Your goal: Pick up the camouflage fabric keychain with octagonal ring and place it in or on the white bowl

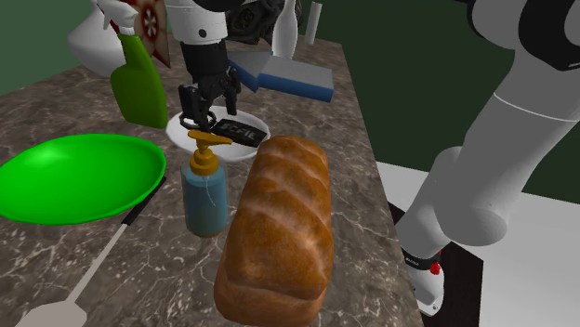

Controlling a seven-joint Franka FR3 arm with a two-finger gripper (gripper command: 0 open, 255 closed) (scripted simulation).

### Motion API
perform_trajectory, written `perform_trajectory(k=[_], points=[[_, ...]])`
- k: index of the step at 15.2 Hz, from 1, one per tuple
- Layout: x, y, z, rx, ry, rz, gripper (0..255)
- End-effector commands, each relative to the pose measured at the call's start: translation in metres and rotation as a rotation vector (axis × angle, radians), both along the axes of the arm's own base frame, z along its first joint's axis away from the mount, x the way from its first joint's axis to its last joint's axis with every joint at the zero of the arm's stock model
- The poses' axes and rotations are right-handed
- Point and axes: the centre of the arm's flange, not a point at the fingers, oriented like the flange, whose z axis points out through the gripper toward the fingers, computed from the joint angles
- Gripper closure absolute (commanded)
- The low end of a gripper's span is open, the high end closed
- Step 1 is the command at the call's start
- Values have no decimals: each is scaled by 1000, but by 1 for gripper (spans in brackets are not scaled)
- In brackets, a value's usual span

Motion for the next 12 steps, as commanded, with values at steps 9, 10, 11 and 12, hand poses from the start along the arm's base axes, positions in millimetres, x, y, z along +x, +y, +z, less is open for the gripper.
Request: perform_trajectory(k=[9,10,11,12], points=[[8,4,49,0,0,0,0],[8,4,49,0,0,0,0],[8,4,49,0,0,0,0],[8,4,49,0,0,0,0]])
